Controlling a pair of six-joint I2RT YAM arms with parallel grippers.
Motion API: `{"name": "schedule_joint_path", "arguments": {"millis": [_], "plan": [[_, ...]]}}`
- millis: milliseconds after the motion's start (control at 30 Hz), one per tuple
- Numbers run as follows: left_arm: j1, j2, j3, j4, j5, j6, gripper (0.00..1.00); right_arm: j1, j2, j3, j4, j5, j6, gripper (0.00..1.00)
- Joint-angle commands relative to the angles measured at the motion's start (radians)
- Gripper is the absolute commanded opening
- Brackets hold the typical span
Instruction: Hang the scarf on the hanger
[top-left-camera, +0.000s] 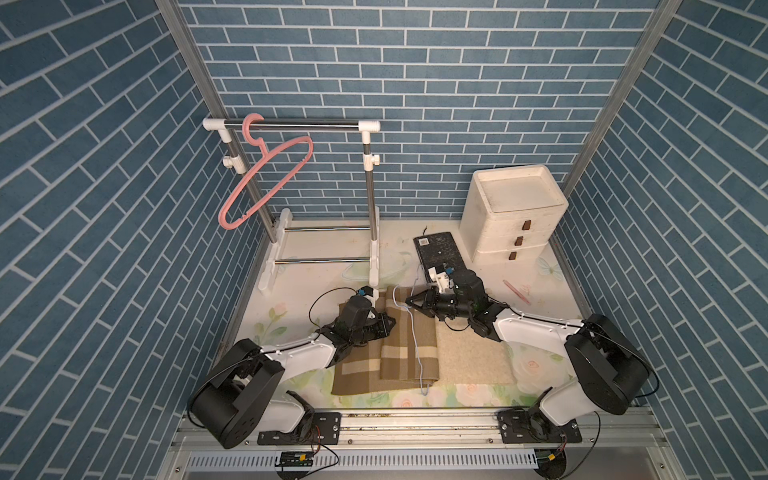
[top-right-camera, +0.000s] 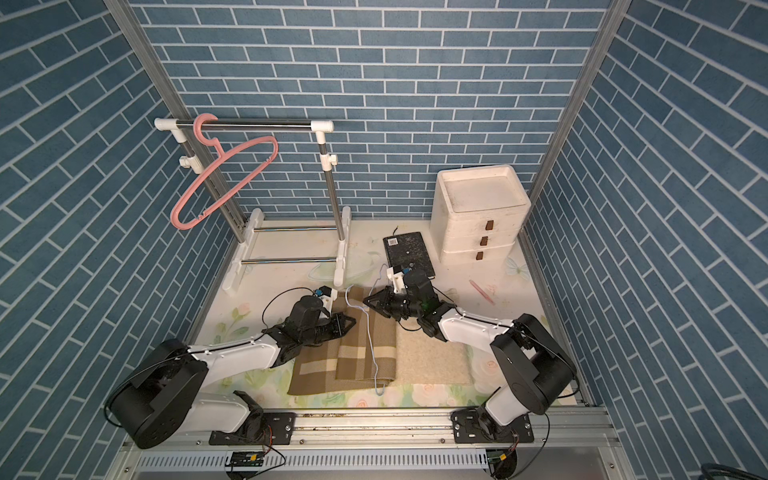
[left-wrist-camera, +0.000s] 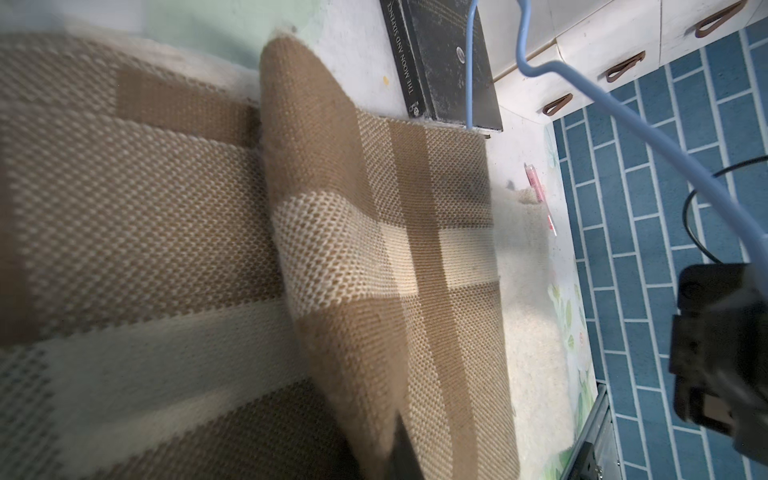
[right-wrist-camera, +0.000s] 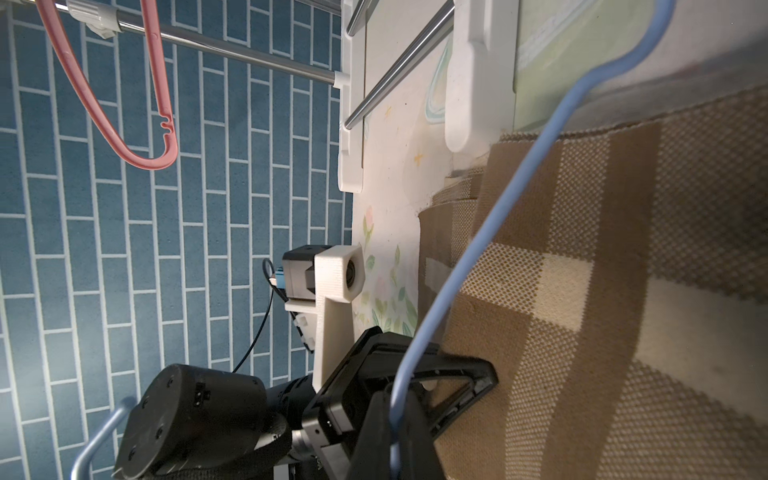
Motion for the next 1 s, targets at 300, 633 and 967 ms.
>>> {"name": "schedule_joint_path", "arguments": {"millis": [300,633,967], "plan": [[0.168,-0.262,0.130,-0.529,-0.236,0.168,0.01,0.029,0.071,0.046,0.167,-0.054,0.062,0.00],[0.305,-0.323,0.118,-0.605,-0.248,0.207,0.01,0.028,0.079,0.032,0.129,-0.062,0.050,0.00],[0.344,-0.311,0.099,-0.625,-0.331,0.204,0.01,0.029,0.085,0.014,0.049,-0.088,0.001,0.00]]}}
